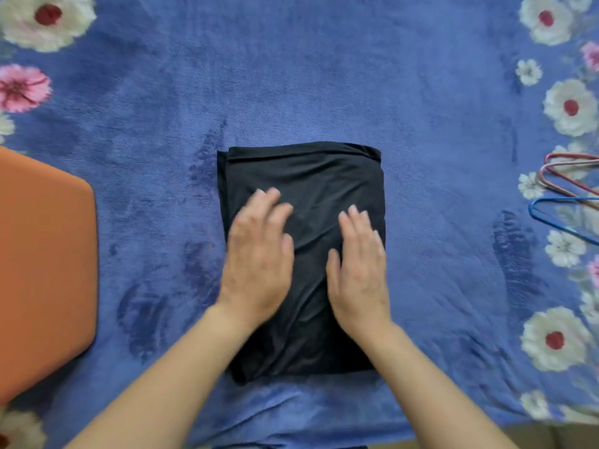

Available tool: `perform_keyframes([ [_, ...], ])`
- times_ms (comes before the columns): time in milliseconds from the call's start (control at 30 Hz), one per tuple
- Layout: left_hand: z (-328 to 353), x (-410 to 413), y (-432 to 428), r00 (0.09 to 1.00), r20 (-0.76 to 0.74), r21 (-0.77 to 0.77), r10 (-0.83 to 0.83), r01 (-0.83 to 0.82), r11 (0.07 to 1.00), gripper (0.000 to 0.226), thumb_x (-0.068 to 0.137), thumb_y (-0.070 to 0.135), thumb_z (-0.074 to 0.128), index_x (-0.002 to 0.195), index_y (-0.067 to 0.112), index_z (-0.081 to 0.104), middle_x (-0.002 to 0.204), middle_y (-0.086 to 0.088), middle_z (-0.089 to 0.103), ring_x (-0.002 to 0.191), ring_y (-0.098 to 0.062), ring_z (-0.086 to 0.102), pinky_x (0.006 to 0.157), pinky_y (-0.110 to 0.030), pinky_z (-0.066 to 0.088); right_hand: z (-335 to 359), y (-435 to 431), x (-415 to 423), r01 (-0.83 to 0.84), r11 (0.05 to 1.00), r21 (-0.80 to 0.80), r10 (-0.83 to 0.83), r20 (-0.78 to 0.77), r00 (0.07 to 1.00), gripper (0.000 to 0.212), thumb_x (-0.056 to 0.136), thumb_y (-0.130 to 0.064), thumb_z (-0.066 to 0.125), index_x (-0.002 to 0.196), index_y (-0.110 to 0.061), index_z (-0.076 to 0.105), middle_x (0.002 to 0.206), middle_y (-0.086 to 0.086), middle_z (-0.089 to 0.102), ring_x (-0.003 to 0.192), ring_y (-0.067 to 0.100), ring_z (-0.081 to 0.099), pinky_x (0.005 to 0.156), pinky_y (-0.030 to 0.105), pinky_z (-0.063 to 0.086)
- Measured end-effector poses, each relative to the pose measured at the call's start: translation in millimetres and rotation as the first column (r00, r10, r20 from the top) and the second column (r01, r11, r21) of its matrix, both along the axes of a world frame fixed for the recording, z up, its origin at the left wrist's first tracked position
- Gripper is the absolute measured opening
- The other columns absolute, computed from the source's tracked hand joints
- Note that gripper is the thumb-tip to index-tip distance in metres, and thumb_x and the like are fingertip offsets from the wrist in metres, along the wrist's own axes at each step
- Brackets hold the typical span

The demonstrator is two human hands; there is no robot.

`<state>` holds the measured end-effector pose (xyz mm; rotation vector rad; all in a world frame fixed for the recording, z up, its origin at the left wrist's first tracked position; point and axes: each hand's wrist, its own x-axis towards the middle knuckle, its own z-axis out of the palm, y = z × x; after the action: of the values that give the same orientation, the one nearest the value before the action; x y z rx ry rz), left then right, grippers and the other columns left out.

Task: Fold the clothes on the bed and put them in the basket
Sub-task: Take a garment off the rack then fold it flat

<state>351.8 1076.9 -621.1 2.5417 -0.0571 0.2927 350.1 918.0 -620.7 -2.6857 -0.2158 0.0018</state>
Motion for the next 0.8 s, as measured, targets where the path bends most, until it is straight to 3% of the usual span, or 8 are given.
perform_keyframes([
  [67, -13, -34, -11, 0.979, -0.165, 0.155, -0.123, 0.149, 0.977, 0.050, 0.096, 0.026, 0.040, 0.141, 0.004, 0.045, 0.154, -0.017, 0.033, 0.144, -0.030, 0.024, 0.117, -0.043, 0.018, -9, -4, -33, -0.118, 0.983, -0.143, 0.108, -0.073, 0.991, 0.055, 0.099, -0.025, 0.040, 0.150, -0.007, 0.032, 0.159, 0.010, 0.027, 0.148, 0.024, 0.020, 0.119, 0.043, 0.018],
  [167, -38, -58, 13, 0.933, -0.350, 0.319, 0.078, 0.041, 0.947, 0.063, 0.097, 0.043, 0.030, 0.152, 0.014, 0.028, 0.161, -0.009, 0.018, 0.147, -0.026, 0.015, 0.116, -0.044, 0.011, -18, -33, -58, -0.219, 0.922, -0.318, 0.159, -0.205, 0.966, 0.063, 0.098, -0.045, 0.032, 0.155, -0.018, 0.024, 0.162, 0.005, 0.018, 0.149, 0.023, 0.016, 0.119, 0.048, 0.016],
  [267, -41, -67, 35, 0.898, -0.412, 0.312, 0.152, -0.017, 0.950, 0.062, 0.099, 0.044, 0.025, 0.155, 0.018, 0.017, 0.162, -0.009, 0.011, 0.149, -0.029, 0.011, 0.117, -0.045, 0.012, -16, -68, -76, -0.168, 0.909, -0.381, 0.052, -0.297, 0.954, 0.066, 0.096, -0.053, 0.028, 0.155, -0.025, 0.020, 0.162, 0.003, 0.019, 0.149, 0.023, 0.016, 0.117, 0.050, 0.016],
  [433, -6, -82, 21, 0.833, -0.464, 0.083, 0.301, -0.298, 0.951, 0.069, 0.098, 0.032, 0.051, 0.154, 0.011, 0.017, 0.145, -0.019, 0.034, 0.130, -0.034, 0.033, 0.107, -0.052, 0.034, 4, -79, -86, 0.203, 0.968, -0.145, -0.242, -0.341, 0.908, 0.065, 0.094, -0.045, 0.053, 0.149, -0.016, 0.034, 0.148, 0.008, 0.036, 0.134, 0.022, 0.029, 0.106, 0.049, 0.030],
  [567, 14, -102, -10, 0.646, -0.659, -0.051, 0.384, -0.548, 0.835, 0.073, 0.097, 0.043, 0.047, 0.154, 0.013, 0.013, 0.139, -0.017, 0.038, 0.127, -0.032, 0.037, 0.102, -0.043, 0.033, 10, -58, -72, 0.499, 0.865, 0.059, -0.403, -0.513, 0.758, 0.052, 0.090, -0.044, 0.062, 0.127, -0.011, 0.046, 0.120, 0.002, 0.051, 0.115, 0.022, 0.047, 0.095, 0.038, 0.041],
  [667, 10, -105, -15, 0.528, -0.706, 0.007, 0.472, -0.661, 0.750, 0.039, 0.102, 0.038, 0.038, 0.119, 0.004, 0.047, 0.111, -0.025, 0.059, 0.107, -0.043, 0.051, 0.079, -0.044, 0.035, 8, -63, -69, 0.478, 0.878, 0.012, -0.383, -0.583, 0.717, 0.041, 0.094, -0.048, 0.054, 0.084, -0.010, 0.045, 0.079, 0.007, 0.054, 0.082, 0.032, 0.049, 0.072, 0.043, 0.038],
  [733, 7, -104, -11, 0.522, -0.692, -0.033, 0.498, -0.712, 0.702, 0.033, 0.104, 0.034, 0.035, 0.080, 0.011, 0.041, 0.077, -0.015, 0.054, 0.083, -0.041, 0.048, 0.067, -0.041, 0.026, 9, -75, -72, 0.443, 0.894, 0.062, -0.317, -0.610, 0.726, 0.048, 0.097, -0.044, 0.052, 0.068, -0.011, 0.032, 0.062, 0.004, 0.043, 0.066, 0.026, 0.039, 0.062, 0.041, 0.033],
  [800, 10, -106, -7, 0.539, -0.701, -0.104, 0.468, -0.726, 0.680, 0.040, 0.104, 0.032, 0.037, 0.068, 0.016, 0.030, 0.064, -0.003, 0.041, 0.070, -0.032, 0.038, 0.063, -0.041, 0.023, 9, -87, -75, 0.448, 0.888, 0.108, -0.264, -0.676, 0.688, 0.051, 0.097, -0.043, 0.053, 0.066, -0.009, 0.030, 0.061, -0.001, 0.036, 0.063, 0.019, 0.032, 0.057, 0.038, 0.028],
])
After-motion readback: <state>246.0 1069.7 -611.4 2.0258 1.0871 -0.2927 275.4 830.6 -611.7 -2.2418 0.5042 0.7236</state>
